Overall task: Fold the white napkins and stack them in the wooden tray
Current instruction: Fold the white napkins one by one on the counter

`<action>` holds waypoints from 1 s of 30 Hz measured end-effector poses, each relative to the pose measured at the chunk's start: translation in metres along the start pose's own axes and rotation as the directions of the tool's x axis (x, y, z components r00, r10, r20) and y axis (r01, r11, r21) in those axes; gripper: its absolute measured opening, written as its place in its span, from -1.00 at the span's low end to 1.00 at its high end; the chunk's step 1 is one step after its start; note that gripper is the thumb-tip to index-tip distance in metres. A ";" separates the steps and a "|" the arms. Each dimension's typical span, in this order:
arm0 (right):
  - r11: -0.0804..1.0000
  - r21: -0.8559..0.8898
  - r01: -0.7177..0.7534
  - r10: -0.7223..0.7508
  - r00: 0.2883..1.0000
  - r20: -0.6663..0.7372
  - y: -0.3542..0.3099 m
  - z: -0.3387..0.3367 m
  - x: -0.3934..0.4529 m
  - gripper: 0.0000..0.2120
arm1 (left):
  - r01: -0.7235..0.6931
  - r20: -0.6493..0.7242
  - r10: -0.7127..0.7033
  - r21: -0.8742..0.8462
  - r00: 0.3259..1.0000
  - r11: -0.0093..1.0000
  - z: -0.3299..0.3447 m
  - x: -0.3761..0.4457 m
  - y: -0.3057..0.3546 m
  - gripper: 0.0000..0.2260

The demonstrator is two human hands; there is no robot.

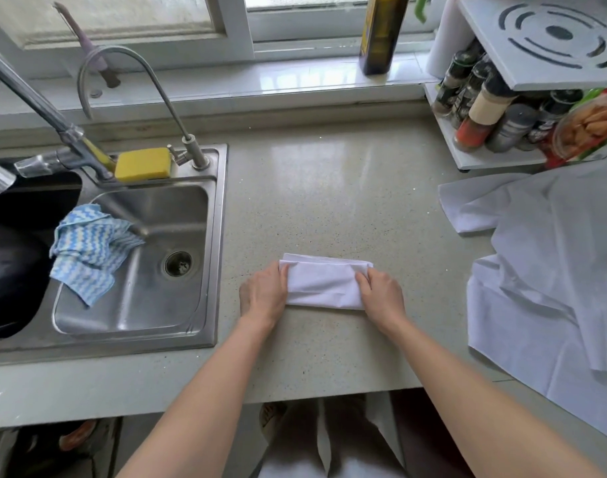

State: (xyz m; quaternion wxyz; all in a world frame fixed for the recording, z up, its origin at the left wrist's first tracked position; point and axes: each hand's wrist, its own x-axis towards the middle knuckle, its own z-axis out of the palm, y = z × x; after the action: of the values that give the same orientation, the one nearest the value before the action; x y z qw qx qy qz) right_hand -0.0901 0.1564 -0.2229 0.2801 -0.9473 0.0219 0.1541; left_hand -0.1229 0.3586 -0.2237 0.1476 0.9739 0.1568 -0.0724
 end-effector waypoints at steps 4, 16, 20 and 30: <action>0.998 -0.048 -0.028 0.027 1.000 -0.010 -0.001 0.003 0.003 -0.69 | -0.013 -0.003 0.013 0.045 1.000 0.999 0.003 0.006 0.005 -0.63; 0.984 -0.111 -0.140 0.134 0.989 -0.064 -0.007 0.010 0.013 -0.64 | -0.017 0.037 0.008 0.223 0.999 0.975 0.008 0.017 0.011 -0.80; 0.973 -0.165 -0.164 0.154 0.986 -0.071 -0.012 0.009 0.017 -0.64 | -0.006 0.044 -0.006 0.278 0.999 0.961 0.006 0.020 0.016 -0.79; 0.888 -0.396 0.233 -0.288 0.954 -0.085 -0.032 0.026 0.013 -0.47 | 0.001 0.071 -0.024 0.314 0.997 0.949 0.006 0.022 0.021 -0.77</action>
State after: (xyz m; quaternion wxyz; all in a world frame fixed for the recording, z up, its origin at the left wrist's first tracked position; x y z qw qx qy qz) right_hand -0.0811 0.1978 -0.2311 0.1065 -0.9863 -0.1161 0.0487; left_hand -0.0956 0.3436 -0.2280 -0.0038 0.9806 0.1438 -0.1331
